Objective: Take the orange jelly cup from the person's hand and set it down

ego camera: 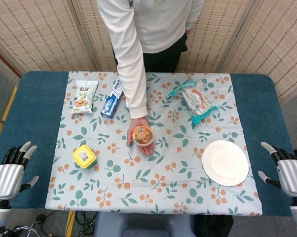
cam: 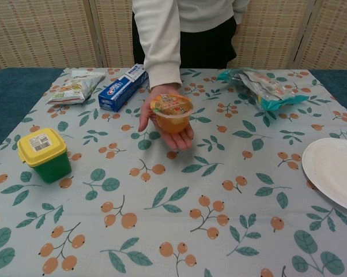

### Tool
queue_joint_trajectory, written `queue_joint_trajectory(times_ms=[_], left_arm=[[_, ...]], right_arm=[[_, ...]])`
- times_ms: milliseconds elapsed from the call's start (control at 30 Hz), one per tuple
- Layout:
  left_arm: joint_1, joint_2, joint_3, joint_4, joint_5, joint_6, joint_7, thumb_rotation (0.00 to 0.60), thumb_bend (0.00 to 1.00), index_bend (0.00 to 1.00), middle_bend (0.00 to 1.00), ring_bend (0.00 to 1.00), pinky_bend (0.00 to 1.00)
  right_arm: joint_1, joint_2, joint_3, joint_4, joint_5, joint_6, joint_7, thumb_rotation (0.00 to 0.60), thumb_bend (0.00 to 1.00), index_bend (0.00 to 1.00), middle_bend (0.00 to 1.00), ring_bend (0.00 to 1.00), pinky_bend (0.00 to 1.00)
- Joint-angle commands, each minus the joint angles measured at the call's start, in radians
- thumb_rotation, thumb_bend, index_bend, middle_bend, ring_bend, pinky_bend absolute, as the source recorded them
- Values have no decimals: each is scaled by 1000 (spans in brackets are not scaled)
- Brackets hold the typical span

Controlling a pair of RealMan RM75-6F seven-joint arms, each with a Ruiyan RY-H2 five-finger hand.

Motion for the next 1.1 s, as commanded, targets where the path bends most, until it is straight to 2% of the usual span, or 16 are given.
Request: queue_joint_trajectory(times_ms=[33,467,700,967,1100], left_arm=[[0,-1,0,1,1,1,1,600,177,111,31,112,102],[3,1,0,4,-1,5,-2,600,177,111,31,112,102],[-2,-1,-3,3,1,3,-2,600,177,111,31,112,102],[2,2,0,0,7,11,1,600,177,111,31,112,102],[7,4,2,-1,7,17,-1,600,177,111,31,112,102]], right_arm=[[1,0,-1,0,-1,-2,1,600,183,163,279,269,385],[16,8,-4,-12,-23,-19,-9,600,183,163,279,269,385],[78,38,9,-59,-70,-76,-35,600,184,163,279,269,385],[231,58,49,-141,-85,-260,-85,600,184,159,257,268,385],[324,39,73,-167,-55,-387,-105,600,183,108,217,230,385]])
